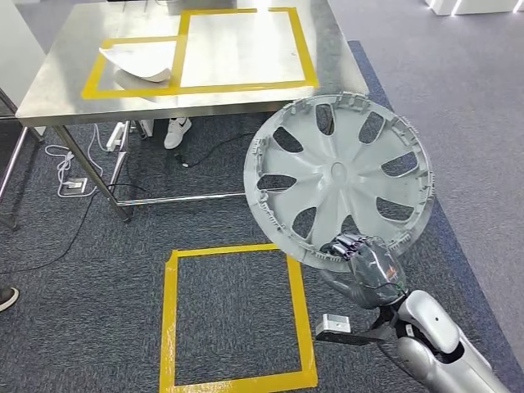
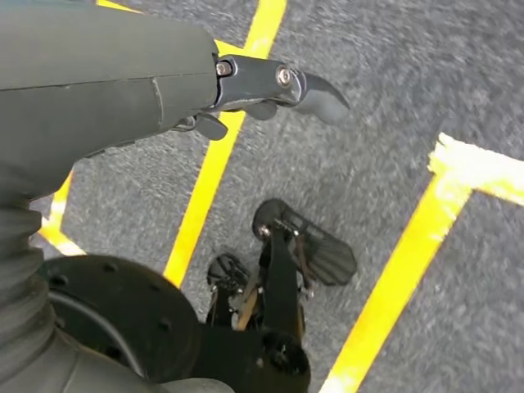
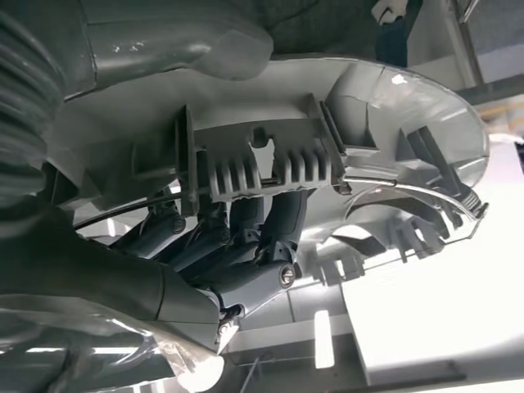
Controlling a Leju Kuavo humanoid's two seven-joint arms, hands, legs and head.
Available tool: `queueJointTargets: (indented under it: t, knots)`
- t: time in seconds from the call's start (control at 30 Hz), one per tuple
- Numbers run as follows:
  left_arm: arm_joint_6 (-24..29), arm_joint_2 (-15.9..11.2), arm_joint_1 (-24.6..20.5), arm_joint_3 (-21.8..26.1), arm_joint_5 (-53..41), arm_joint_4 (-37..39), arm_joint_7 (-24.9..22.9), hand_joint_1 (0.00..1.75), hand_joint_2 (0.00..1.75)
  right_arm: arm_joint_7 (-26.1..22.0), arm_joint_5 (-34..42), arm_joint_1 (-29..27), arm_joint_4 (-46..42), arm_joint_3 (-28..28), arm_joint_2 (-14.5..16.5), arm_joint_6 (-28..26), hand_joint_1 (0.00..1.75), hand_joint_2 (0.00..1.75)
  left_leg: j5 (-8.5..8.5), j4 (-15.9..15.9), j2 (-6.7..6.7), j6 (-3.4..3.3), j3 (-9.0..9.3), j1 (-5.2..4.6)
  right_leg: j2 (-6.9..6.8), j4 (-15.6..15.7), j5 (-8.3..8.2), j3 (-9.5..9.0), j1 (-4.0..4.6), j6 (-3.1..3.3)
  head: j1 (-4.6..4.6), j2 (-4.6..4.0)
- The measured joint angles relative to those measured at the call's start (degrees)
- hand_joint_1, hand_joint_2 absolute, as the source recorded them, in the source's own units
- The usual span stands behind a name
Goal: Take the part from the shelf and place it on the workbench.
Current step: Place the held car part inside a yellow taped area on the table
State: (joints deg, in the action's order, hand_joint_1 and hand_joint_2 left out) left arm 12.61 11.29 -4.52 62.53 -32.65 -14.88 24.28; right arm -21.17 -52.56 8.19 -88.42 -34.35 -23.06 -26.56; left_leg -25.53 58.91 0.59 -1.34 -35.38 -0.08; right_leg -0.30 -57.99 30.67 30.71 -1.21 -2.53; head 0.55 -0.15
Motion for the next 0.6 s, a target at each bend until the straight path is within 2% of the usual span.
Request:
queueJointTargets:
  t: [0.03, 0.07, 0.13, 0.17, 0.2, 0.23, 0.3, 0.33, 0.37, 0.5, 0.57, 0.6]
  knots:
    - [-0.02, -0.01, -0.01, 0.00, -0.08, 0.00, 0.00, 0.00, 1.75, 0.00, 0.00, 0.02, -0.01, -0.01, 0.01, 0.00, 1.75, 1.75, -0.06, -0.38, 0.04, -0.37, 0.40, 0.12, 0.02, -1.04, 0.55, 0.54, -0.03, -0.26, 0.07, 0.00]
    - [-0.03, -0.01, -0.05, -0.01, -0.16, 0.00, 0.00, 0.00, 1.75, 0.02, 0.02, 0.03, -0.01, 0.01, 0.00, 0.00, 1.75, 1.75, -0.15, -0.69, 0.06, -0.71, 0.80, 0.25, 0.06, -3.50, 1.54, 1.96, -0.06, -0.46, 0.21, 0.00]
    - [-0.09, 0.01, -0.13, -0.02, -0.25, 0.00, -0.01, 0.00, 1.75, 0.03, 0.03, 0.01, 0.01, 0.02, 0.00, 0.00, 1.75, 1.75, -0.67, -0.75, 0.09, -1.16, 1.26, 0.16, 0.13, -11.35, 4.01, 6.80, -0.04, -0.73, 0.35, 0.00]
    - [-0.11, 0.03, -0.11, -0.02, -0.26, 0.01, -0.02, 0.00, 1.75, 0.02, 0.02, -0.07, 0.01, 0.01, 0.00, 0.00, 1.75, 1.75, -0.99, -0.72, 0.10, -1.24, 1.56, 0.12, 0.15, -14.79, 4.61, 9.27, -0.04, -0.84, 0.37, 0.00]
    - [-0.13, 0.06, -0.08, -0.02, -0.26, 0.01, -0.02, 0.00, 1.75, 0.01, 0.01, -0.18, 0.01, 0.00, 0.00, 0.00, 1.75, 1.75, -1.36, -0.71, 0.13, -1.25, 1.99, 0.08, 0.15, -16.38, 4.08, 10.85, -0.03, -0.91, 0.36, 0.00]
    - [-0.13, 0.08, -0.05, -0.02, -0.26, 0.02, -0.02, 0.00, 1.75, 0.00, 0.00, -0.26, 0.02, -0.01, 0.00, 0.00, 1.75, 1.75, -1.79, -0.70, 0.17, -1.20, 2.54, 0.07, 0.15, -15.62, 2.28, 11.24, -0.04, -0.90, 0.37, 0.00]
    - [-0.13, 0.09, -0.03, -0.02, -0.26, 0.03, -0.02, 0.00, 1.75, 0.02, 0.00, -0.32, 0.03, 0.00, 0.01, 0.00, 1.75, 1.75, -2.82, -0.62, 0.27, -0.93, 3.81, 0.09, 0.15, -8.73, -3.05, 9.01, -0.05, -0.75, 0.40, 0.00]
    - [-0.13, 0.08, -0.08, -0.01, -0.26, 0.03, -0.03, 0.00, 1.75, 0.03, 0.01, -0.27, 0.04, -0.01, 0.01, 0.00, 1.75, 1.75, -3.34, -0.46, 0.34, -0.68, 4.19, -0.02, 0.15, -5.25, -4.77, 7.46, 0.00, -0.63, 0.45, 0.00]
    - [-0.13, 0.06, -0.13, -0.01, -0.26, 0.04, -0.05, 0.00, 1.75, 0.02, 0.01, -0.21, 0.02, -0.01, 0.02, 0.01, 1.75, 1.75, -3.72, -0.32, 0.38, -0.42, 4.31, -0.12, 0.17, -2.78, -5.36, 6.27, 0.06, -0.33, 0.49, 0.00]
    - [-0.08, 0.00, -0.25, -0.02, -0.26, 0.07, -0.20, 0.00, 1.75, 0.02, 0.00, -0.34, -0.09, 0.03, 0.02, -0.02, 1.75, 1.75, -4.61, -0.11, 0.34, 0.52, 4.35, -0.26, 0.35, -1.04, -4.03, 5.01, 0.04, 1.15, 0.20, 0.01]
    - [-0.04, -0.06, -0.32, -0.02, -0.26, 0.07, -0.25, 0.00, 1.75, 0.08, 0.04, -0.40, -0.13, 0.04, 0.02, -0.02, 1.75, 1.75, -6.36, 2.94, 0.20, 1.18, 3.21, -0.17, 0.18, -0.81, -3.51, 4.16, -0.21, 1.87, -0.07, 0.01]
    - [-0.03, -0.07, -0.33, -0.02, -0.26, 0.07, -0.26, 0.00, 1.75, 0.10, 0.04, -0.43, -0.14, 0.05, 0.02, -0.02, 1.75, 1.75, -7.61, 6.18, 0.13, 1.49, 1.56, -0.06, 0.10, -0.77, -3.22, 3.81, -0.21, 2.10, -0.18, 0.00]
